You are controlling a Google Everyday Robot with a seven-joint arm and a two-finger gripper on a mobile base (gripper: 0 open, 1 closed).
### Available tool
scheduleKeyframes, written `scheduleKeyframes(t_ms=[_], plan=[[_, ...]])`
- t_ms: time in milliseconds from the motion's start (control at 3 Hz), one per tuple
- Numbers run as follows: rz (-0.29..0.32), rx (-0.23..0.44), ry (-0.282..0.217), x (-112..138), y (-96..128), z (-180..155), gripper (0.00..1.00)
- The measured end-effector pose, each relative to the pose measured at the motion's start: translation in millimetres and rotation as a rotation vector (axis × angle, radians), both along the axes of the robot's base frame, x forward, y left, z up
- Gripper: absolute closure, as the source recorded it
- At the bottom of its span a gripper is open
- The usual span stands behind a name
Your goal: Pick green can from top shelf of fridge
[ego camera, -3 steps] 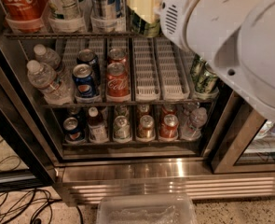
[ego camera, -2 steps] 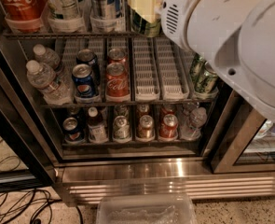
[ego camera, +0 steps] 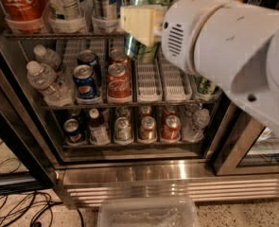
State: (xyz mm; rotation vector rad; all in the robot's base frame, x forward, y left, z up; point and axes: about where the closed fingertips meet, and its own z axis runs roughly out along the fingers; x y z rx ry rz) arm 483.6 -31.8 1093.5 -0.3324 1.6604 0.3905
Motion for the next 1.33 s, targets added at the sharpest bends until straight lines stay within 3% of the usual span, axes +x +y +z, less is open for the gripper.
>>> scheduleKeyframes(t_ms=[667,1000,1333], plan=[[0.194,0.058,0.210,-66,20,-46,1.00],[0.289,0.074,0.254,-87,30,-61,1.00],[0.304,0.065,0.242,-92,37,-53,1.00]])
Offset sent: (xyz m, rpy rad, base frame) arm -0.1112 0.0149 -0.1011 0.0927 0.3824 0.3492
